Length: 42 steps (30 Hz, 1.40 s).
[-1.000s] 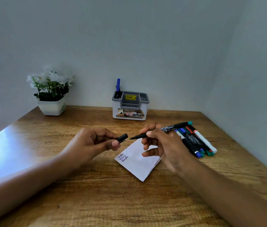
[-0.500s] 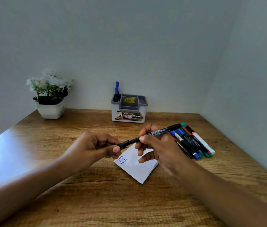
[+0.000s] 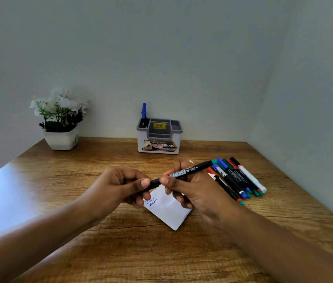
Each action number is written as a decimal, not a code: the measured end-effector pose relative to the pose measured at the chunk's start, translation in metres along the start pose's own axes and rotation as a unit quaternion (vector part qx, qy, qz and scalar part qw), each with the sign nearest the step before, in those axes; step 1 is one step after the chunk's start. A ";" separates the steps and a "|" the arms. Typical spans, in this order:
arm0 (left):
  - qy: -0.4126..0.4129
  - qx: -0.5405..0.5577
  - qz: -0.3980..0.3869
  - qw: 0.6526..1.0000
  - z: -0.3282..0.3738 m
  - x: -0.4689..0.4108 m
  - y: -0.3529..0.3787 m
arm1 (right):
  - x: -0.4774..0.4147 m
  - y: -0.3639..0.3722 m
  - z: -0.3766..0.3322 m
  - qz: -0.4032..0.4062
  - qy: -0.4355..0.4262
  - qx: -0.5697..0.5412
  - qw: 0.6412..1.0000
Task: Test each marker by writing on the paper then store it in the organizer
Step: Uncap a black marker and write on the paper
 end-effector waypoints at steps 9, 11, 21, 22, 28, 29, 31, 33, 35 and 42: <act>0.032 -0.042 0.015 0.998 0.018 -0.003 0.001 | 0.003 -0.007 -0.020 0.027 -0.060 0.016 0.998; 0.058 -0.050 0.037 0.996 0.027 -0.008 -0.008 | 0.003 -0.018 -0.031 0.056 -0.079 0.027 0.995; -0.017 -0.108 0.241 0.964 -0.016 -0.140 -0.074 | -0.118 -0.080 -0.093 0.112 -0.128 0.562 0.809; -0.021 -0.098 0.249 0.963 -0.019 -0.150 -0.075 | -0.134 -0.077 -0.099 0.114 -0.140 0.632 0.753; 0.025 -0.066 0.204 0.976 -0.024 -0.178 -0.067 | -0.204 -0.053 -0.117 0.074 -0.157 0.826 0.536; 0.029 -0.076 0.200 0.976 -0.025 -0.178 -0.066 | -0.212 -0.047 -0.117 0.061 -0.158 0.844 0.509; 0.031 -0.092 0.202 0.975 -0.026 -0.176 -0.066 | -0.224 -0.035 -0.113 0.036 -0.166 0.870 0.464; 0.039 -0.103 0.204 0.973 -0.025 -0.177 -0.065 | -0.234 -0.024 -0.108 0.016 -0.178 0.878 0.445; 0.049 -0.125 0.206 0.969 -0.022 -0.176 -0.063 | -0.243 -0.013 -0.103 0.001 -0.198 0.872 0.448; 0.062 -0.154 0.217 0.962 -0.021 -0.174 -0.065 | -0.258 0.008 -0.093 -0.053 -0.260 0.835 0.481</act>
Point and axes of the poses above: each hand's wrist, its own x-axis away from the middle knuckle, its own y-axis out of the palm, z = x × y, the point moved 8 cm from there along -x, towards the middle knuckle, and after that the axes turned 14 degrees about x, right-handed, at the moved point
